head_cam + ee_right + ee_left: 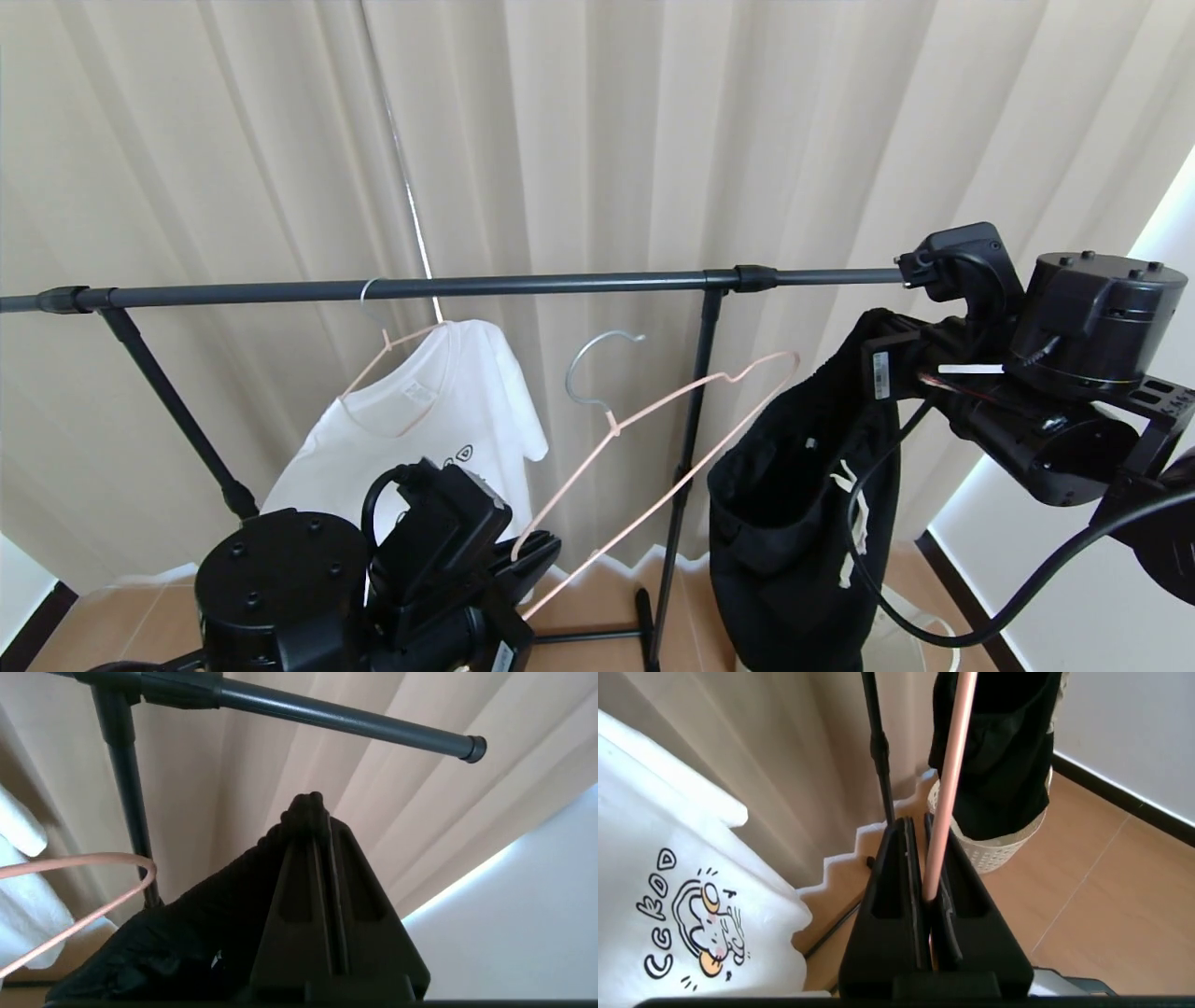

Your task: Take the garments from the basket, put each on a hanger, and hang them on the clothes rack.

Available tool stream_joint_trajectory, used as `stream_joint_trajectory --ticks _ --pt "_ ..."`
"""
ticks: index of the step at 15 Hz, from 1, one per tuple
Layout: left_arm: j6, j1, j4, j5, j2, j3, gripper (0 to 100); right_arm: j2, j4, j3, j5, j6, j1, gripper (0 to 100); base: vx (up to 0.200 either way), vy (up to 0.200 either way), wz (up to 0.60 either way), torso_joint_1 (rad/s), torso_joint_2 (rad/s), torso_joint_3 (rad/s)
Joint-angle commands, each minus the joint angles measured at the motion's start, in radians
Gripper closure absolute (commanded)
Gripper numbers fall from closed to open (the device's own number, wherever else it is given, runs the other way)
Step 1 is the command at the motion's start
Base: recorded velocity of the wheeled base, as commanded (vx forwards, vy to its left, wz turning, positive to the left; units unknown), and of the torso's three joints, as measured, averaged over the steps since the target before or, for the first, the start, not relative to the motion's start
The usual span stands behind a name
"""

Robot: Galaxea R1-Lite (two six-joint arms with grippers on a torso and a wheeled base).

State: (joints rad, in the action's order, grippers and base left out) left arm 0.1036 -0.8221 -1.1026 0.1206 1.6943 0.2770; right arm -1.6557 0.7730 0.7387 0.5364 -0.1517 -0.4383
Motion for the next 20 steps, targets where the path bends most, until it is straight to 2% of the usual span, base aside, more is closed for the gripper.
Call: stream_joint_trajectory --ticks 1,9,10,14,15,18,20 --pt "0.011 -0.012 -0.010 -0.001 0.005 -0.016 100 -0.030 0.000 0.016 0.011 0.001 0.010 100 0.000 0.000 0.00 0.000 0.00 0.000" --pt "0.011 -0.015 -0.016 -0.022 0.025 -0.025 100 -0.079 0.029 0.053 0.043 0.001 0.041 100 0.000 0.000 0.00 0.000 0.00 0.000" --pt "0.011 -0.017 -0.049 -0.039 0.028 -0.042 100 -0.104 0.034 0.070 0.059 0.003 0.044 100 0.000 0.000 0.00 0.000 0.00 0.000" --pt "0.010 -0.037 -0.066 -0.059 0.061 -0.056 100 -0.139 0.126 0.073 0.091 0.000 0.043 100 0.000 0.000 0.00 0.000 0.00 0.000" --pt "0.011 -0.038 -0.085 -0.056 0.090 -0.055 100 -0.137 0.127 0.068 0.091 0.000 0.041 100 0.000 0.000 0.00 0.000 0.00 0.000" --pt "0.008 -0.034 -0.223 -0.044 0.162 -0.059 100 -0.101 0.120 0.034 0.097 -0.002 -0.011 100 0.000 0.000 0.00 0.000 0.00 0.000" --pt "0.007 -0.032 -0.252 -0.036 0.182 -0.056 100 -0.085 0.117 0.022 0.097 -0.002 -0.054 100 0.000 0.000 0.00 0.000 0.00 0.000"
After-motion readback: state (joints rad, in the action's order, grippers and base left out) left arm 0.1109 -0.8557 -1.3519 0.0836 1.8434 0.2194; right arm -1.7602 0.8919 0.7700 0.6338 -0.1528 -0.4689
